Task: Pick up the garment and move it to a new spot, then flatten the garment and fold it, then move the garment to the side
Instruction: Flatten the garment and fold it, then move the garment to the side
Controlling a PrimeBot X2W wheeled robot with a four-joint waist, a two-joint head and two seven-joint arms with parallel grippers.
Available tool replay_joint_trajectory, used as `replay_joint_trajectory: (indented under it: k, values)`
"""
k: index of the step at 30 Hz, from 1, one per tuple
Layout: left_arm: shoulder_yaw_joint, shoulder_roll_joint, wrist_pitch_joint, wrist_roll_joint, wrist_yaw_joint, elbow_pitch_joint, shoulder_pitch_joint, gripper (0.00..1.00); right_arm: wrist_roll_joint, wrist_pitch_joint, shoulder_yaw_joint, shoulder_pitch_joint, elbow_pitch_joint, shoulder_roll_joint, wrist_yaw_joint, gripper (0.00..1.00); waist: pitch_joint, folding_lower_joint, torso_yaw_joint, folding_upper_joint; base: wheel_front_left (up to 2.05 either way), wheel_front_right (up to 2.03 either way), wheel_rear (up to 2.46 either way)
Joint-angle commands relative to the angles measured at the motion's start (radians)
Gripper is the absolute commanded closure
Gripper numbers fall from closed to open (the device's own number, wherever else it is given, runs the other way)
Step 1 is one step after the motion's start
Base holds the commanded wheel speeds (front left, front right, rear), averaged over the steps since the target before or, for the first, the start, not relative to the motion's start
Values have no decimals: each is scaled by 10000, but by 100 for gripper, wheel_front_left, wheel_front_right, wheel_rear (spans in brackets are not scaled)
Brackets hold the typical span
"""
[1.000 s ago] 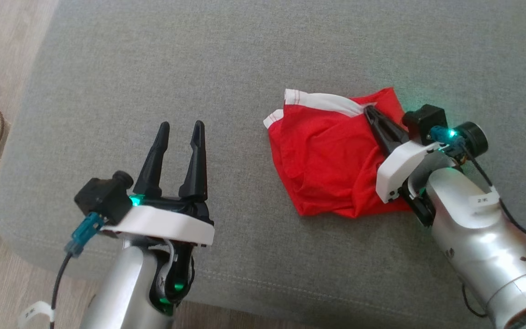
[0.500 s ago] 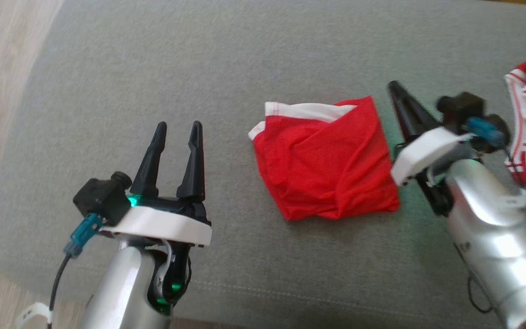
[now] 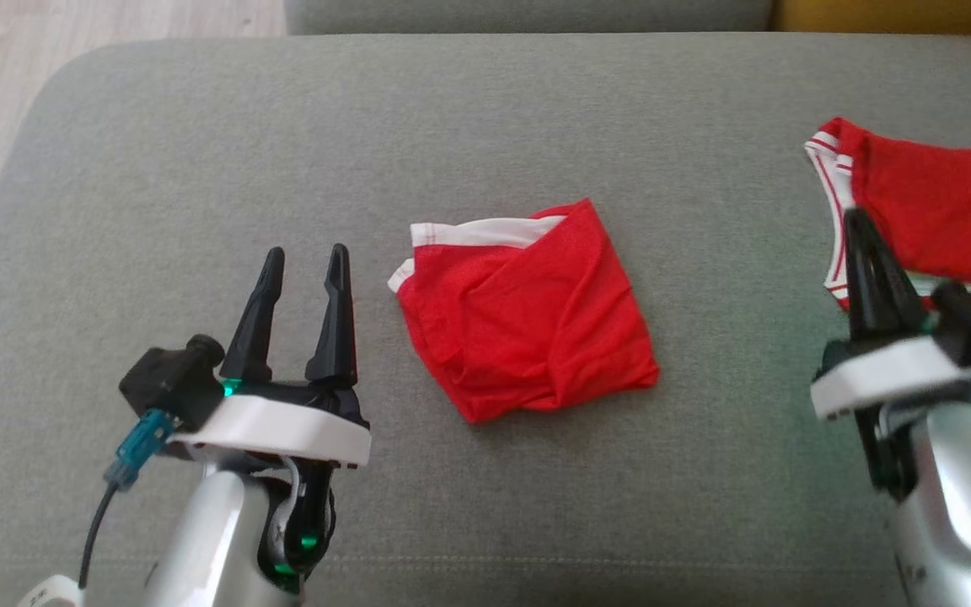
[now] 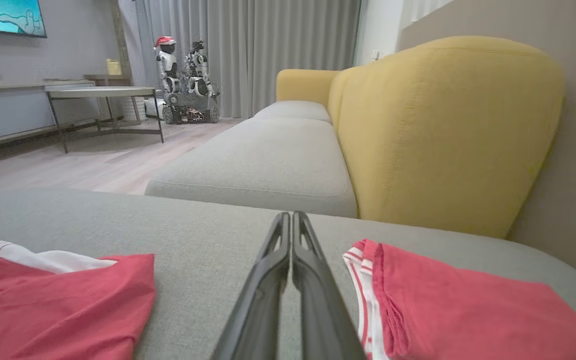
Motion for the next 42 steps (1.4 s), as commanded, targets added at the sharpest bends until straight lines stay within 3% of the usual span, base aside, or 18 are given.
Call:
replay_joint_trajectory:
  k: [1, 2, 3, 13, 31, 35, 42]
  values:
    - [389, 75, -53, 90, 30, -305, -217, 0, -130, -107, 67, 22, -536, 137, 65, 52, -35, 0, -69, -1, 0, 0, 0]
    - [412, 75, -53, 128, 36, -324, -188, 0, -199, -107, -67, 246, -715, 248, 65, 9, -45, 0, -107, -1, 0, 0, 0]
    - [428, 75, -53, 166, 38, -314, -126, 0, -236, -107, -170, 442, -854, 357, 65, 0, -59, 0, -149, -1, 0, 0, 0]
    - [622, 75, -53, 323, -12, -243, 510, 0, -599, -108, -699, 1505, -1918, 892, 65, 0, -82, 0, -300, -1, 0, 0, 0]
    - [547, 75, -53, 288, 61, -370, 629, 0, -732, -108, -836, 1726, -1952, 1053, 65, 0, -227, 0, -146, -1, 0, 0, 0]
    - [492, 75, -53, 285, 53, -324, 621, 0, -202, 193, -451, 1620, -1745, 1164, 65, 0, -176, 0, -87, -1, 0, 0, 0]
    - [408, 75, -53, 246, 28, -375, 388, 0, 920, 1413, 1218, 857, -1326, 811, 65, 0, 253, 0, 127, -1, 0, 0, 0]
